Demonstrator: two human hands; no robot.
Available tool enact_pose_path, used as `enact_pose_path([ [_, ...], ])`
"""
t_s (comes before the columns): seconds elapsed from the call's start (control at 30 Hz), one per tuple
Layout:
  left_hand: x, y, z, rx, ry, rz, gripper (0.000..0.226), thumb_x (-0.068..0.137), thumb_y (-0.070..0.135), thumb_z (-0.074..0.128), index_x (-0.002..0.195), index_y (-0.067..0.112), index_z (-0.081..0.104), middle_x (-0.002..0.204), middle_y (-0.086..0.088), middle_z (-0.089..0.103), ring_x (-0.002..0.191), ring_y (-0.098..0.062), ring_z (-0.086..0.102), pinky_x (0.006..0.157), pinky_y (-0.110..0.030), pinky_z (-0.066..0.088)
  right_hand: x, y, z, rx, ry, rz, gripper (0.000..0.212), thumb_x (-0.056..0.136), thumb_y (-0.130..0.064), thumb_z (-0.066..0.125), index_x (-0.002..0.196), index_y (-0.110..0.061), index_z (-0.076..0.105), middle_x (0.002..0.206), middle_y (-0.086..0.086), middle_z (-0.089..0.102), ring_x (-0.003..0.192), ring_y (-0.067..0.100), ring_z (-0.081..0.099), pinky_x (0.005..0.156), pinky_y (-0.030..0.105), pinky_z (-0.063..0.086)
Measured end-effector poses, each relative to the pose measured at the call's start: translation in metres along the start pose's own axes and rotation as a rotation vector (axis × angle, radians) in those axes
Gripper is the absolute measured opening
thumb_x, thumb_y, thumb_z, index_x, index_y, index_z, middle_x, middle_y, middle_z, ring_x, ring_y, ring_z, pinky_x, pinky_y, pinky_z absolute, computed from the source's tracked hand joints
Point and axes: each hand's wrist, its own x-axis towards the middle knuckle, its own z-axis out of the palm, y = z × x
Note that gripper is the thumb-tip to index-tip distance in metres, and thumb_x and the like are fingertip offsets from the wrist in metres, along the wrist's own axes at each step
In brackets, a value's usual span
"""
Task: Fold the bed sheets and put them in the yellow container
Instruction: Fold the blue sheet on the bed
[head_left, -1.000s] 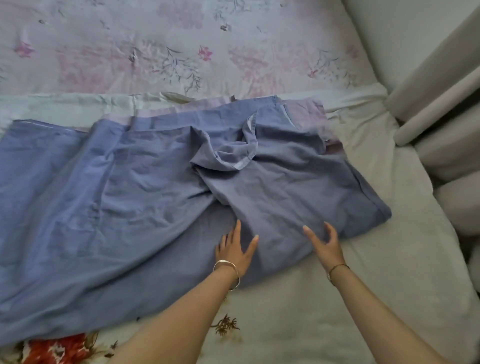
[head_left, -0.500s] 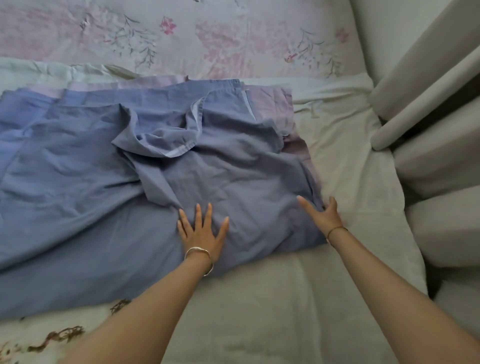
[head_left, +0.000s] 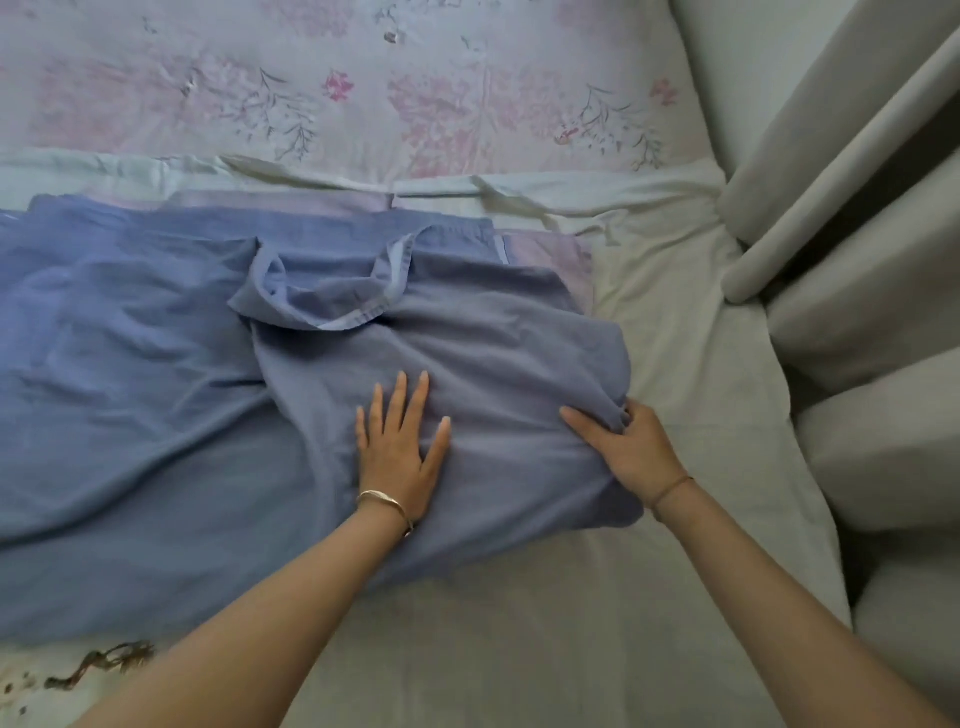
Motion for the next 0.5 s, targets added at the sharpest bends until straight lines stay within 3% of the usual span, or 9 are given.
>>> enact_pose_path([
  [0.07,-0.003,0.009,-0.007,-0.033,-0.001,0.026,0.074,0.078,0.065,0.001,0.146,0.036,0.001,0.157,0.009,0.005,0.146,-0.021,0.0,0.115,-0.039,-0.006,-0.031,0.015,-0.028,-0.017,0.01,0.016,0.018,0.077,-0.016,0.076,0.089,-0.008,0.066,0.083,-0.006,0.07,0.076,-0.003,0.066,0.065,0.006,0.048],
  [0.13,-0.011,0.011,0.0,-0.01,-0.174,-0.001,0.078,0.077,0.069,0.0,0.148,0.037,0.003,0.158,0.008,0.001,0.146,-0.022,0.0,0.115,-0.04,-0.002,-0.058,0.051,-0.05,-0.079,0.02,0.111,0.023,0.077,-0.014,0.076,0.096,-0.006,0.066,0.087,-0.004,0.069,0.091,0.01,0.067,0.067,0.006,0.048],
  [0.2,-0.022,0.007,0.018,0.07,-0.439,-0.02,0.068,0.089,0.066,0.012,0.149,0.035,0.0,0.159,0.005,-0.004,0.146,-0.023,-0.002,0.116,-0.039,0.0,-0.072,0.087,-0.063,-0.184,-0.051,0.273,0.042,0.074,-0.016,0.079,0.11,-0.005,0.061,0.098,0.001,0.066,0.106,0.02,0.062,0.079,0.016,0.046],
  [0.27,-0.027,0.002,0.032,0.102,-0.571,-0.024,0.065,0.094,0.059,0.021,0.149,0.032,-0.003,0.159,0.003,-0.006,0.146,-0.025,-0.004,0.117,-0.038,0.0,-0.068,0.104,-0.067,-0.28,-0.101,0.341,0.071,0.061,-0.031,0.087,0.118,-0.004,0.053,0.113,0.003,0.062,0.111,0.018,0.058,0.089,0.025,0.045],
  [0.33,-0.024,0.0,0.034,0.072,-0.521,0.013,0.078,0.086,0.071,0.016,0.15,0.027,0.003,0.159,0.001,0.003,0.146,-0.024,0.004,0.118,-0.036,0.007,-0.051,0.101,-0.066,-0.337,0.018,0.306,0.094,0.049,-0.039,0.091,0.123,-0.001,0.046,0.127,0.011,0.055,0.116,0.024,0.055,0.098,0.035,0.046],
  [0.4,-0.009,0.008,0.027,0.0,-0.36,0.143,0.099,0.074,0.082,0.009,0.147,0.016,0.025,0.153,-0.006,0.029,0.14,-0.025,0.028,0.114,-0.033,0.023,-0.027,0.083,-0.064,-0.449,0.239,0.21,0.098,0.054,-0.035,0.09,0.13,0.002,0.04,0.135,0.019,0.044,0.124,0.033,0.045,0.105,0.04,0.039],
  [0.47,0.009,0.017,0.019,0.0,-0.119,0.327,0.08,0.082,0.068,0.027,0.135,0.011,0.045,0.13,-0.012,0.055,0.118,-0.027,0.054,0.1,-0.034,0.041,-0.004,0.057,-0.055,-0.475,0.319,0.022,0.084,0.063,-0.028,0.087,0.128,0.004,0.044,0.132,0.021,0.044,0.124,0.036,0.042,0.105,0.036,0.035],
  [0.5,0.022,0.02,0.019,0.048,-0.006,0.384,0.067,0.083,0.057,0.036,0.13,0.011,0.049,0.121,-0.011,0.06,0.11,-0.027,0.058,0.095,-0.035,0.045,0.01,0.048,-0.047,-0.455,0.315,-0.088,0.073,0.065,-0.024,0.086,0.123,0.004,0.049,0.126,0.021,0.048,0.121,0.036,0.046,0.102,0.032,0.036],
])
